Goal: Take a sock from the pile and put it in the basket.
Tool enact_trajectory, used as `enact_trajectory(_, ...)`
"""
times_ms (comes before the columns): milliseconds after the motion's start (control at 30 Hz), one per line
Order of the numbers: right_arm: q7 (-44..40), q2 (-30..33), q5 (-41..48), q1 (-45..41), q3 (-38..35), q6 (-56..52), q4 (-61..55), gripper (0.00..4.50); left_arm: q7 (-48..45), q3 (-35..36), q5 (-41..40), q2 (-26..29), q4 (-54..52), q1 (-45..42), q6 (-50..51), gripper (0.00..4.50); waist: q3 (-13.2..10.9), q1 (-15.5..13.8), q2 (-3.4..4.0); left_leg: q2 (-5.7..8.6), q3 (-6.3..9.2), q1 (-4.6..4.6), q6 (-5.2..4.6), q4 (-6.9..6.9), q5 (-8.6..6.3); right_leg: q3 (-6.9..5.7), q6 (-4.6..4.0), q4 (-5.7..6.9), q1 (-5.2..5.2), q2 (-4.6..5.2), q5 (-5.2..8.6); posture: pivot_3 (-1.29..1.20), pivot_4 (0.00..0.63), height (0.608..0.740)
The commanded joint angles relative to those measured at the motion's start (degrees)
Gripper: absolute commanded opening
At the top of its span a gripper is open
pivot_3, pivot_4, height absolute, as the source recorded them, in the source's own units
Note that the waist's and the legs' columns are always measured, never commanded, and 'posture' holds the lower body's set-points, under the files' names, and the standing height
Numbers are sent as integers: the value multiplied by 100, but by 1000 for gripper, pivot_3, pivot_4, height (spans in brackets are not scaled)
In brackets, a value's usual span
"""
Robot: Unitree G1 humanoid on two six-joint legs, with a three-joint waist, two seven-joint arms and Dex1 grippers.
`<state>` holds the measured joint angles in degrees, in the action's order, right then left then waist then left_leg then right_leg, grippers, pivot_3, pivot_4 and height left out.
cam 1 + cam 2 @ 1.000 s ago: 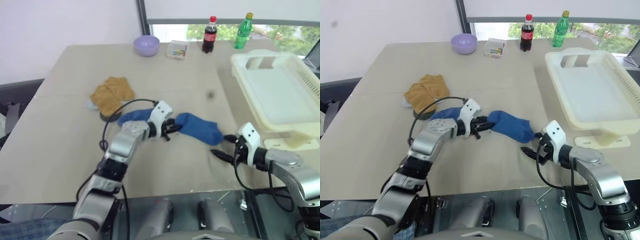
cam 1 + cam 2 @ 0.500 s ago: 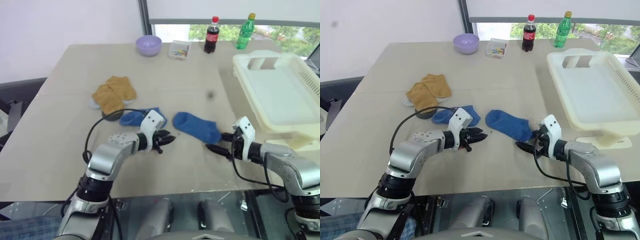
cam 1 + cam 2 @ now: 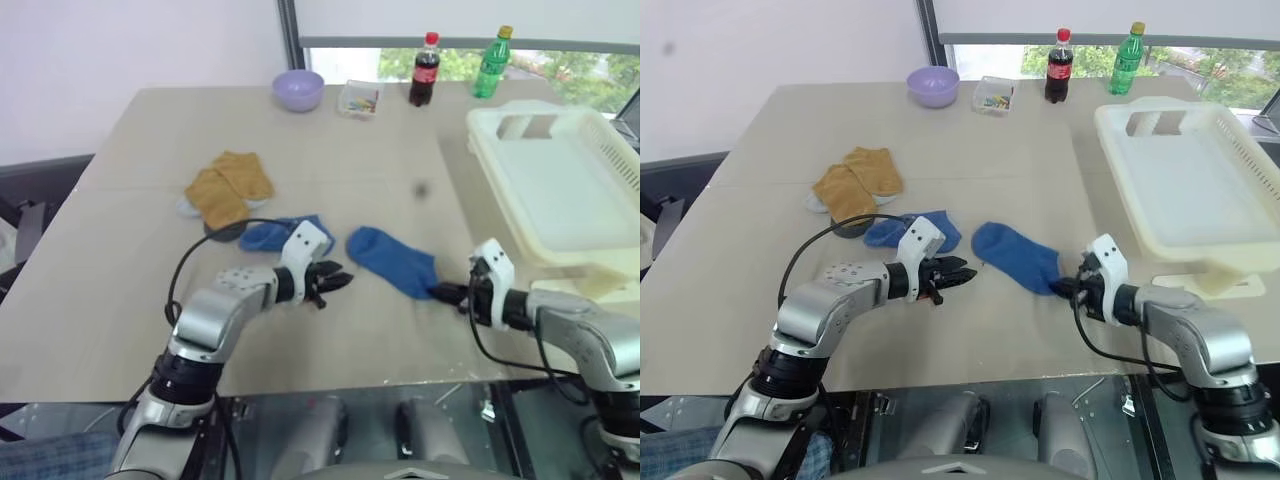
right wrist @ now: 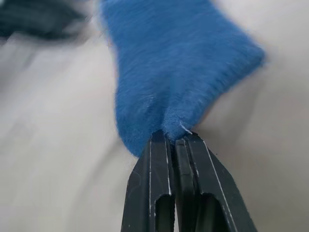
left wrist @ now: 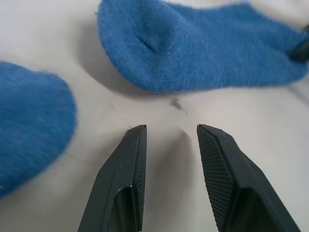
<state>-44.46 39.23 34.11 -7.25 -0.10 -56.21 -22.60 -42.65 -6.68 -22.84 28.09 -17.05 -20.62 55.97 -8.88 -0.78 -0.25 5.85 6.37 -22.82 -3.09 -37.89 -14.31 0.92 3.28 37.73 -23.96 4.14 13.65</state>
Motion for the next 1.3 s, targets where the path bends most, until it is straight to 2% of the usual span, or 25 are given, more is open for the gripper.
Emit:
enact_trajectory(33, -957, 638, 309, 203, -85, 328, -523, 38, -555, 370, -620, 434, -530, 132, 160, 1759, -2, 21, 2, 0, -2, -1, -1, 0, 0, 3, 0, -1, -1, 1, 0, 0, 150, 740)
enact_trajectory(100, -1359, 1013, 287, 289, -82, 553, -562, 38, -795, 379, -746, 738, -585, 259, 129, 1759, -2, 26, 1, -1, -4, 2, -2, 0, -1, 3, 1, -2, 0, 1, 0, 0, 150, 740)
enact_trajectory(200, -1477, 1260, -338, 126, 213, 1251, -121, 38, -1064, 471, -885, 1016, -487, 420, -110, 1759, -3, 21, 1, -4, -3, 10, -24, 2, -15, 0, 1, -1, 6, 0, 1, 0, 150, 740)
enact_trajectory(333, -1148, 976, -956, -361, 565, 1715, 599, 38, -796, 471, -783, 895, -180, 276, -240, 1759, -6, -13, -6, -4, -3, 11, -23, 1, -14, -3, 1, -6, 11, 2, 1, 0, 150, 740)
enact_trajectory(500, -1053, 641, -1251, -545, 869, 1949, 727, 38, -696, 301, -865, 744, -296, 317, -230, 1759, -7, -10, -7, -3, 0, 2, 0, 1, -1, -1, 0, -8, 5, 2, 0, 0, 150, 740)
enact_trajectory(600, -1094, 538, -1421, -509, 940, 2282, 788, 940, -623, 246, -841, 683, -344, 353, -291, 1759, -7, -1, -7, -3, -1, 1, 0, 3, -1, 0, 0, -14, 5, 2, 0, 0, 150, 740)
enact_trajectory(733, -1166, 714, -1362, -322, 740, 2158, 591, 2649, -344, 516, -868, 462, -248, 201, -454, 1759, -7, -9, -7, -3, 0, 4, -1, 3, -2, -1, 0, -8, 6, 2, 0, 0, 150, 740)
enact_trajectory(800, -1143, 778, -1381, -211, 583, 2302, 527, 2649, -126, 620, -736, 379, -167, 127, -632, 1759, -7, -22, -7, -3, 1, 6, -1, 3, -2, -2, 0, -6, 7, 2, 0, 0, 150, 740)
enact_trajectory(867, -893, 537, -1425, -93, 228, 2940, 608, 2649, 175, 492, -259, 469, 86, -7, -915, 1759, -7, -32, -8, -3, 1, 6, -1, 2, -2, -4, 0, -6, 8, 3, 0, 0, 150, 740)
enact_trajectory(967, -988, 567, -1490, 221, -114, 3628, 608, 2649, 629, 382, 427, 415, 674, -273, -1654, 1759, -8, -28, -7, -1, 1, 6, 1, 3, -1, -2, 1, -4, 7, 2, 0, 0, 150, 740)
enact_trajectory(1100, -1030, 583, -1647, 397, -463, 4484, 693, 2649, 822, 51, 1014, 334, 1264, -396, -2152, 1759, -8, -11, -7, 0, -1, 6, 1, 4, -1, 0, 1, -9, 7, 1, -1, 0, 150, 740)
enact_trajectory(1300, -924, 523, -1261, 52, -745, 4425, 194, 2649, 919, -273, 1493, 84, 1920, -382, -2660, 1759, -5, -13, -4, -1, -3, 9, 1, 3, -1, 2, 1, -1, 6, 1, -1, 0, 150, 740)
